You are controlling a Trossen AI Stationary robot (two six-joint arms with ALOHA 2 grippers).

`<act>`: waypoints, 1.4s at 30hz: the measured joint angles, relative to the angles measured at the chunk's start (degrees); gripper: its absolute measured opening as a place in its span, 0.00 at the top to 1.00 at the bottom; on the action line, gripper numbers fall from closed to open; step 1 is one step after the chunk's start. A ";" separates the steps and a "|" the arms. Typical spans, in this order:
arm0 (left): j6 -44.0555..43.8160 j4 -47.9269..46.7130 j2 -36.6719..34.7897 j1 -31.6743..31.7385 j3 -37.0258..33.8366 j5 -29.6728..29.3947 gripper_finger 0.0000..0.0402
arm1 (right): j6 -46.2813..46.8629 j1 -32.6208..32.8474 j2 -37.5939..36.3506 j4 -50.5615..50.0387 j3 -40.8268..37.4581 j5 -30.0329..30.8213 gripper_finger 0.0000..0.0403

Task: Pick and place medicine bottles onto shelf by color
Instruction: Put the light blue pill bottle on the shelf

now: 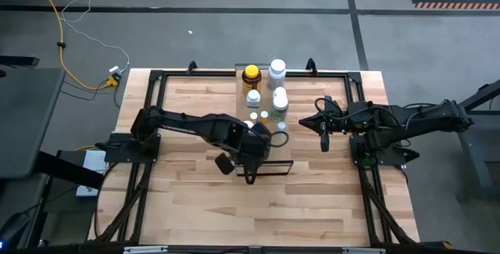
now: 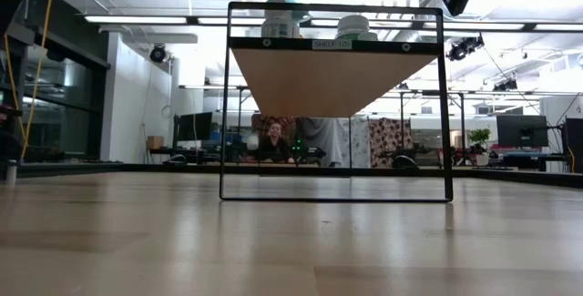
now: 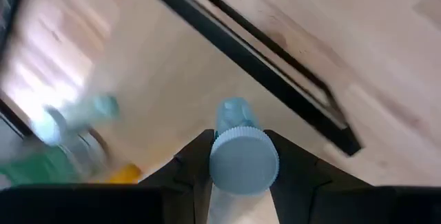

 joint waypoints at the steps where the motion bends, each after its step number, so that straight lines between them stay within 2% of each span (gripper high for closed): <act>1: 3.06 0.77 0.00 0.01 0.00 0.00 0.74 | 0.01 0.00 0.00 -0.01 0.00 0.00 1.00; 6: 17.39 2.09 0.00 0.51 0.00 0.00 0.74 | 0.31 0.00 0.00 -0.01 0.00 -0.01 1.00; 8: 20.24 2.09 0.15 0.81 -0.02 0.41 0.74 | 0.59 0.00 0.00 -0.01 0.00 0.00 1.00; 12: 20.24 0.69 1.84 1.40 -0.07 2.50 0.74 | 0.61 0.00 0.00 -0.01 0.00 0.00 1.00; 17: 20.57 -0.25 2.95 1.01 -0.09 1.07 0.74 | 0.61 0.00 0.02 -0.01 0.00 0.00 1.00; 34: 17.23 1.08 2.93 1.05 -0.09 2.54 0.74 | 0.57 0.00 0.02 -0.05 0.00 0.00 1.00; 42: 19.94 -2.09 2.93 0.85 -0.09 3.54 0.74 | 1.49 0.02 0.02 -0.05 0.00 -0.01 1.00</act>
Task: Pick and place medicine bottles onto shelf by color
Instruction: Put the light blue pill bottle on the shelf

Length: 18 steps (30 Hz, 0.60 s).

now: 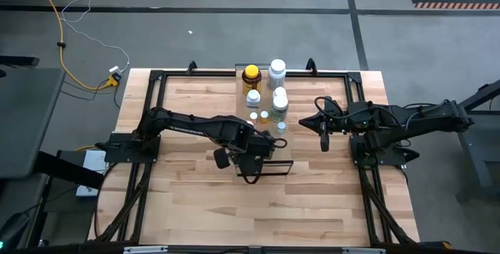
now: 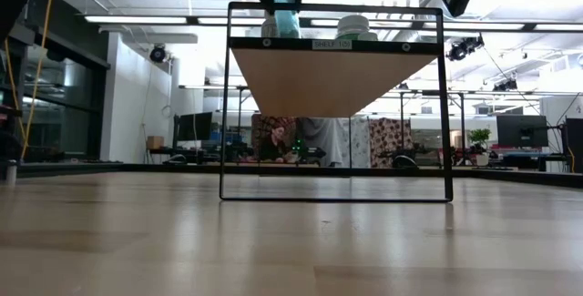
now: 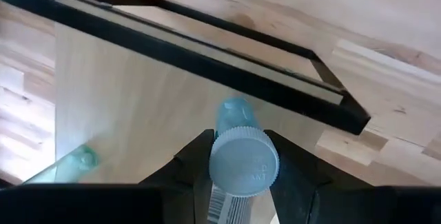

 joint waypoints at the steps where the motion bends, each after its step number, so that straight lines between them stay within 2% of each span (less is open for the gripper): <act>1: 0.00 -0.11 0.00 0.00 0.00 0.42 0.74 | -0.01 -0.01 0.00 0.00 0.00 0.01 1.00; 6: 0.10 -0.78 0.00 0.45 0.00 2.72 0.74 | -0.01 -0.02 0.00 0.00 0.00 0.01 1.00; 18: -2.87 -0.77 0.00 1.62 0.02 3.27 0.74 | -0.01 -0.02 0.00 0.00 0.00 0.01 1.00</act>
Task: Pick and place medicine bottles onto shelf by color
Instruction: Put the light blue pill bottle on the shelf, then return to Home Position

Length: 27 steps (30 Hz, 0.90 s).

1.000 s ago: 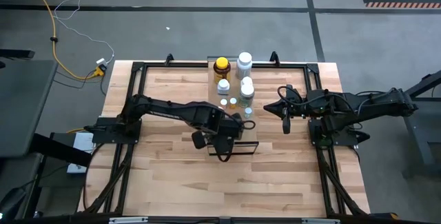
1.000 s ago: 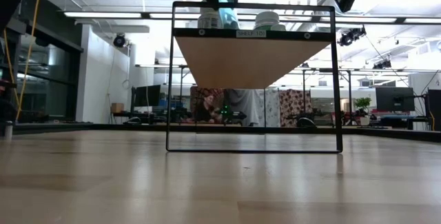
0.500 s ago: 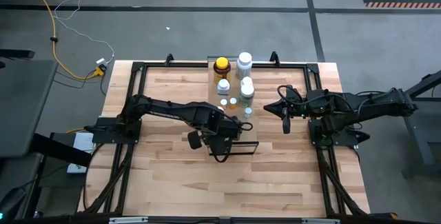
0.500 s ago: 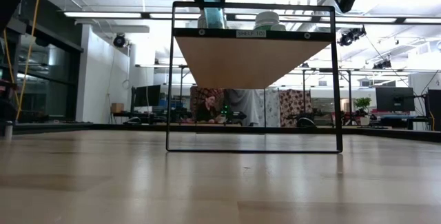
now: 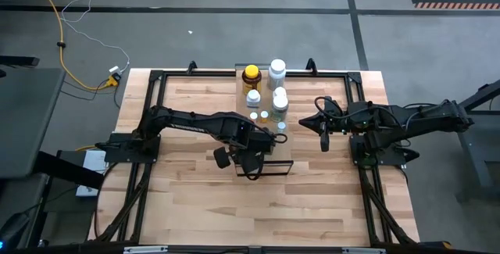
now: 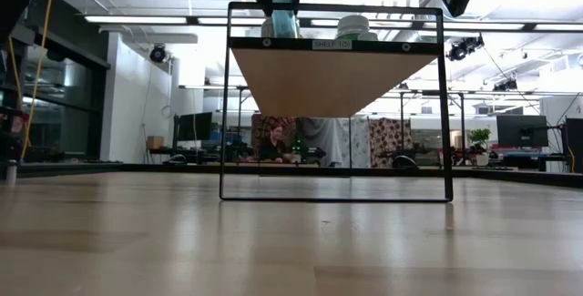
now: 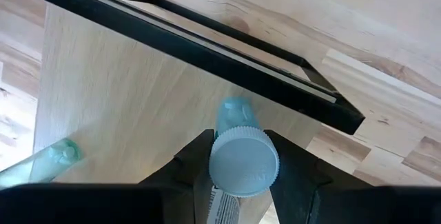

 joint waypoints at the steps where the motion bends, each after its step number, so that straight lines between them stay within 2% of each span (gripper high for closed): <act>1: 0.01 -0.01 0.00 0.00 0.00 0.00 0.74 | 0.00 0.00 0.00 0.00 0.00 0.00 1.00; 8: -0.01 0.62 0.00 0.00 0.00 1.60 0.72 | 0.00 0.00 0.00 0.00 0.00 0.00 1.00; 21: -2.58 1.67 0.00 0.72 0.01 1.90 0.49 | 0.02 0.00 0.00 0.00 0.00 -0.01 1.00; 27: -4.85 1.69 -0.38 1.14 0.04 1.20 0.44 | 0.02 0.00 0.00 0.00 0.00 -0.01 1.00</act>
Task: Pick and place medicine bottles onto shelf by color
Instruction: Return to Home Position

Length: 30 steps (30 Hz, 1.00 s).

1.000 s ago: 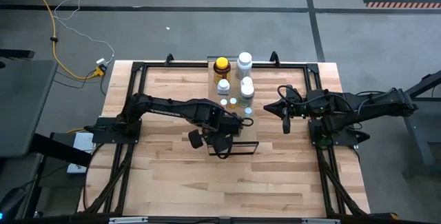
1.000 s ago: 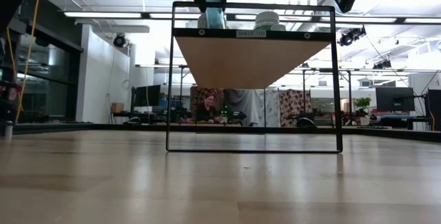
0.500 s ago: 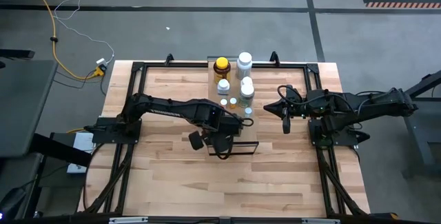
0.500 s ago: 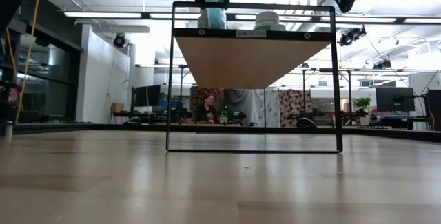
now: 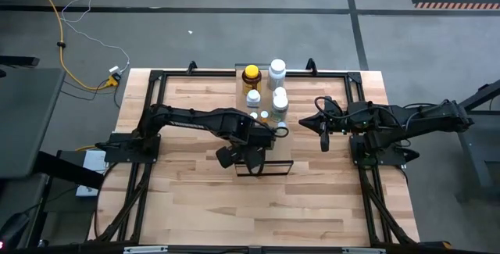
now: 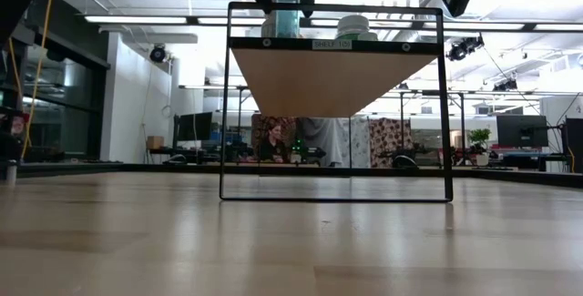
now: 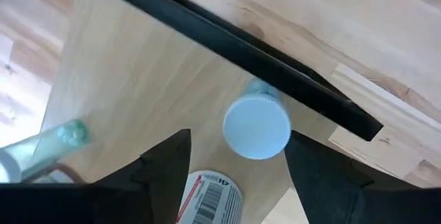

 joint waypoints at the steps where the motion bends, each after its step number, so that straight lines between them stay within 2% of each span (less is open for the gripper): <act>1: -0.67 0.00 -0.03 0.00 0.02 -0.66 0.44 | -0.02 0.01 0.00 0.00 0.00 0.01 1.00; 4: -3.75 -0.10 -0.26 -0.22 0.02 -2.55 0.44 | -0.02 0.00 0.00 0.00 0.00 0.00 1.00; 12: -14.33 -0.90 -2.63 -0.24 0.02 -2.29 0.44 | -0.02 0.00 0.02 0.00 0.00 0.00 1.00; 22: -23.46 -1.44 -8.67 0.38 0.00 -4.34 0.49 | -0.02 0.00 0.02 0.00 0.00 0.01 1.00; 30: -40.46 -0.57 -16.89 3.66 -0.02 -1.05 0.57 | 0.15 0.00 0.02 0.02 0.00 0.01 1.00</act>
